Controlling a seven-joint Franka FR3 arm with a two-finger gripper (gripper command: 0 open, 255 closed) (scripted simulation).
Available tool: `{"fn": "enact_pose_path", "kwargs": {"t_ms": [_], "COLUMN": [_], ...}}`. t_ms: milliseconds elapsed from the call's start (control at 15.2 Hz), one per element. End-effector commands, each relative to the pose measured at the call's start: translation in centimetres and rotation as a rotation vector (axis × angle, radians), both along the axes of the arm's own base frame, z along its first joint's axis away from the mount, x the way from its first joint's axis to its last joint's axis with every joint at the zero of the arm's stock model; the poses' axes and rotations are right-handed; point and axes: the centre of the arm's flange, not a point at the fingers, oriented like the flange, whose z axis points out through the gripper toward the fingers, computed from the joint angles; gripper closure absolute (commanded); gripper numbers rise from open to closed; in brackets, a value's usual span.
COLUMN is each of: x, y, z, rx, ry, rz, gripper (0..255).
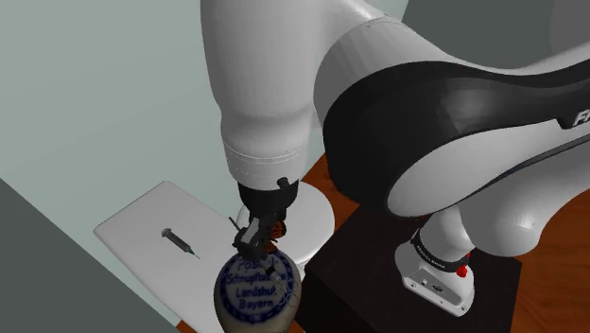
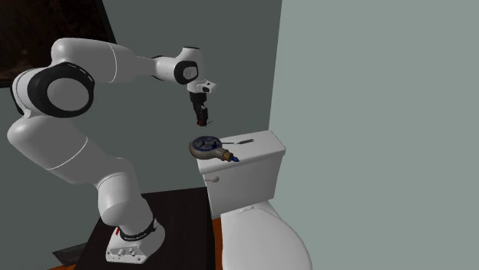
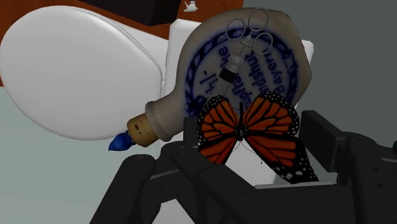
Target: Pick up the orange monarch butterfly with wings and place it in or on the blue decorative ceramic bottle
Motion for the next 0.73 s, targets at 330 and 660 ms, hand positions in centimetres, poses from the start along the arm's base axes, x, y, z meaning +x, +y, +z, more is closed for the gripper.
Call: {"fn": "enact_pose_path", "kwargs": {"t_ms": [330, 660], "x": [0.0, 0.0], "y": [0.0, 0.0], "z": [-3.8, -4.8], "rx": [0.000, 0.000], "ry": [0.000, 0.000], "rz": [0.000, 0.000], "gripper": [255, 255]}}
